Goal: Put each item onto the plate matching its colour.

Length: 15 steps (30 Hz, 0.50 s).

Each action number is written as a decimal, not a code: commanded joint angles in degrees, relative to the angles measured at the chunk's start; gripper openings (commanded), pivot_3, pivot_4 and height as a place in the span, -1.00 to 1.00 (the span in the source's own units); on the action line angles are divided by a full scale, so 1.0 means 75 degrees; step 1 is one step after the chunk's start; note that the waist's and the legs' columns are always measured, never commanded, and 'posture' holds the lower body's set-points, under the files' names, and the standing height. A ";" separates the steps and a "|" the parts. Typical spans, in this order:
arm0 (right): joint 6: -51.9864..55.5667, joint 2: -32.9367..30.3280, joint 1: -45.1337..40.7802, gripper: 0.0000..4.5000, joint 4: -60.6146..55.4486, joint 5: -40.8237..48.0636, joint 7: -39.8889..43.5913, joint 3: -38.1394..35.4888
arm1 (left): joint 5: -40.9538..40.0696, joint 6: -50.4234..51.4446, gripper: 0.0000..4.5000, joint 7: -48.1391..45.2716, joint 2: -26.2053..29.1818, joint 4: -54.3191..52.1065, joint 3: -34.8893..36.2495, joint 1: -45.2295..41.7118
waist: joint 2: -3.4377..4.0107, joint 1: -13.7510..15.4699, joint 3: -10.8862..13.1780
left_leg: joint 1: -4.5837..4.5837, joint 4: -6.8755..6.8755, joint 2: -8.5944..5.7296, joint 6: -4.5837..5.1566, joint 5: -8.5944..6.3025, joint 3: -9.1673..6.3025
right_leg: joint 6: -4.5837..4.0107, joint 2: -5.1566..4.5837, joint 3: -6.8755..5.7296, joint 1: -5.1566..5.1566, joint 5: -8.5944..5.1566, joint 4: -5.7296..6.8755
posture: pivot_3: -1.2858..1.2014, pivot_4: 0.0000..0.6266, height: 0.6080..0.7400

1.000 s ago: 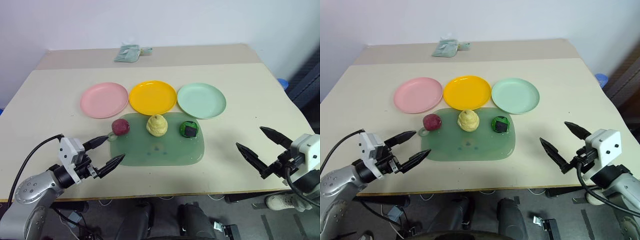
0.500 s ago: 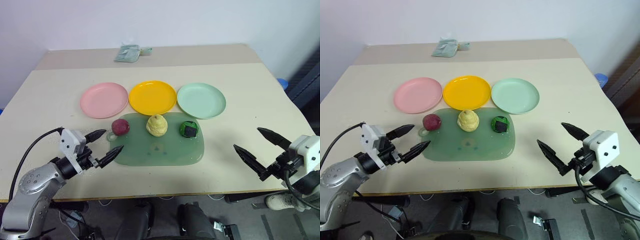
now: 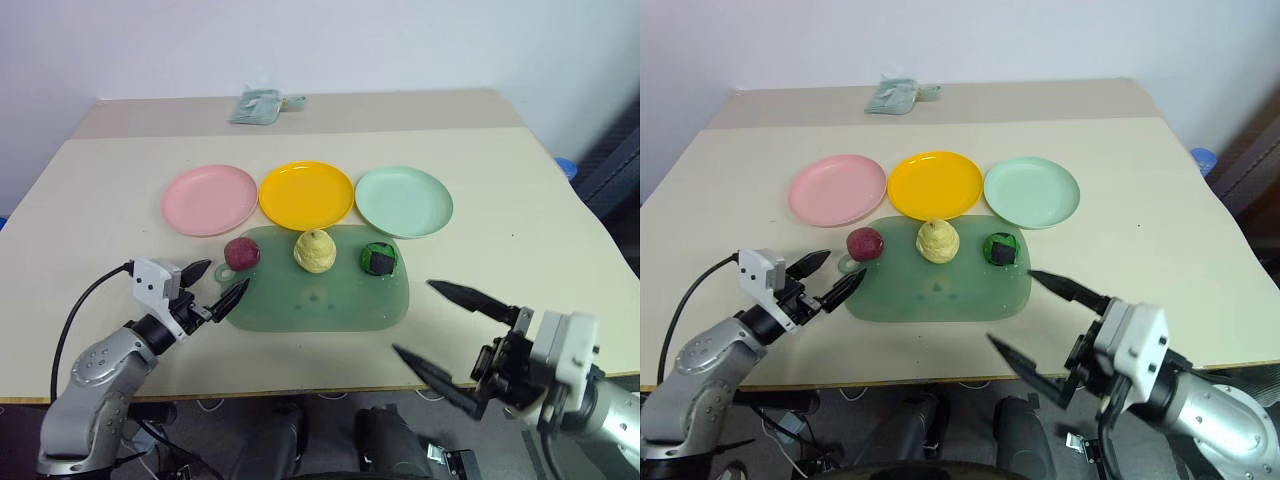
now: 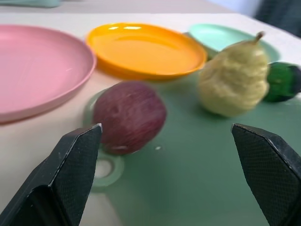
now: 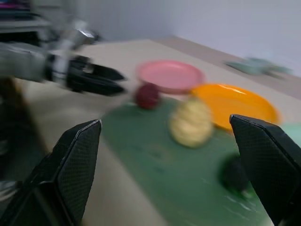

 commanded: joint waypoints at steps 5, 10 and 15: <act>0.0588 -0.0617 -0.4970 0.99 0.4373 0.0308 0.0914 0.0922 | 0.0572 -0.0466 1.00 0.0650 -0.0526 0.0200 -0.0117 -0.0408 | -0.0042 -0.0236 0.0054 | 0.0084 -0.0009 0.0057 0.0000 -0.0009 0.0027 | 0.0019 -0.0014 -0.0073 0.0141 0.0054 -0.0125 | 0.03 -0.52 1.00; 0.0746 -0.0352 -0.5688 0.99 0.4912 0.0054 0.1176 0.1153 | 0.0656 -0.0676 1.00 0.0575 -0.0539 0.0351 -0.0153 -0.0471 | -0.0019 0.0103 0.0042 | 0.0049 -0.0025 0.0105 -0.0003 -0.0051 0.0016 | 0.0010 -0.0017 -0.0154 0.0074 0.0037 -0.0085 | 0.03 -0.52 1.00; 0.0909 -0.0142 -0.5912 0.99 0.4859 -0.0114 0.1025 0.1208 | 0.0751 -0.0709 1.00 0.0607 -0.0455 0.0474 -0.0116 -0.0760 | -0.0018 0.0158 0.0042 | -0.0100 0.0002 0.0100 -0.0069 -0.0031 0.0025 | 0.0000 -0.0019 -0.0149 -0.0120 0.0024 0.0005 | 0.03 -0.52 1.00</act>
